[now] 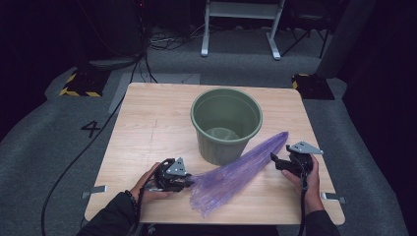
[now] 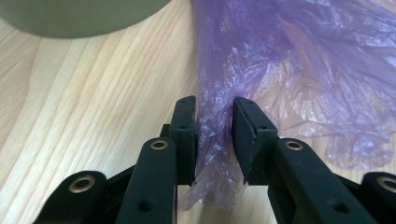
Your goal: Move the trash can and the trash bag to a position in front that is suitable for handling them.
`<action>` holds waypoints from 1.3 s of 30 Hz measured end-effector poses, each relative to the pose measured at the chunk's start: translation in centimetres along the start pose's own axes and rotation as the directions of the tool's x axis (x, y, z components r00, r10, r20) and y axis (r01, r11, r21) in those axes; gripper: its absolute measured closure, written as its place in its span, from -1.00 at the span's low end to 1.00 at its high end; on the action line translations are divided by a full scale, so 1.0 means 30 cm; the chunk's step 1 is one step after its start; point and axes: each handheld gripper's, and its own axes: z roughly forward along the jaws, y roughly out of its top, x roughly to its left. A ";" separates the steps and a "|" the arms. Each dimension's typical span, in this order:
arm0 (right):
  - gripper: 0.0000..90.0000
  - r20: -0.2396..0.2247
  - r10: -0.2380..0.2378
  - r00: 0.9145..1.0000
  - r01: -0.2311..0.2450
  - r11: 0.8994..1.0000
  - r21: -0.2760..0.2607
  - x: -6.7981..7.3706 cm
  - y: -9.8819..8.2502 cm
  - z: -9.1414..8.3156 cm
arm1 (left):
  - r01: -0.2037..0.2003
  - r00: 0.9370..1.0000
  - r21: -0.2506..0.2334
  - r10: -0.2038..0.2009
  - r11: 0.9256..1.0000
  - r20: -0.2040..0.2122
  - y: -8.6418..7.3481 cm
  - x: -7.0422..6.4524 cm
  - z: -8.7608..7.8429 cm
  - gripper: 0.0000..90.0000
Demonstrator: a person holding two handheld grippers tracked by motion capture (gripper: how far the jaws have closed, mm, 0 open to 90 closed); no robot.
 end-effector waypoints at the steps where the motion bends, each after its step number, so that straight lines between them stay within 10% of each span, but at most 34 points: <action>1: -0.41 0.003 -0.007 1.000 0.007 1.000 0.002 -0.005 0.008 0.008 | 0.001 1.000 -0.003 -0.001 1.000 -0.003 -0.004 0.002 -0.003 0.56; 13: -0.38 -0.036 0.067 0.997 -0.065 0.997 0.044 -0.012 0.015 0.080 | 0.083 0.996 -0.053 -0.084 0.995 -0.019 -0.106 0.063 -0.078 0.55; 18: -0.34 -0.016 0.028 0.999 -0.027 0.997 0.074 0.033 0.015 0.109 | 0.085 0.996 -0.058 -0.087 0.995 -0.037 -0.133 0.065 -0.100 0.50; 26: -0.11 -0.031 0.043 0.999 -0.039 0.994 0.100 0.044 0.006 0.142 | 0.140 0.985 -0.047 -0.144 0.989 -0.094 -0.138 0.063 -0.125 -0.53; 33: 0.08 -0.032 0.048 0.998 -0.044 0.993 0.113 0.041 0.002 0.148 | 0.205 0.968 -0.174 -0.226 0.963 -0.108 -0.116 0.066 -0.225 -0.62; 39: 0.10 -0.033 0.055 0.998 -0.051 0.993 0.111 0.043 0.002 0.150 | 0.147 0.984 -0.197 -0.163 0.969 -0.068 -0.019 -0.013 -0.213 -0.63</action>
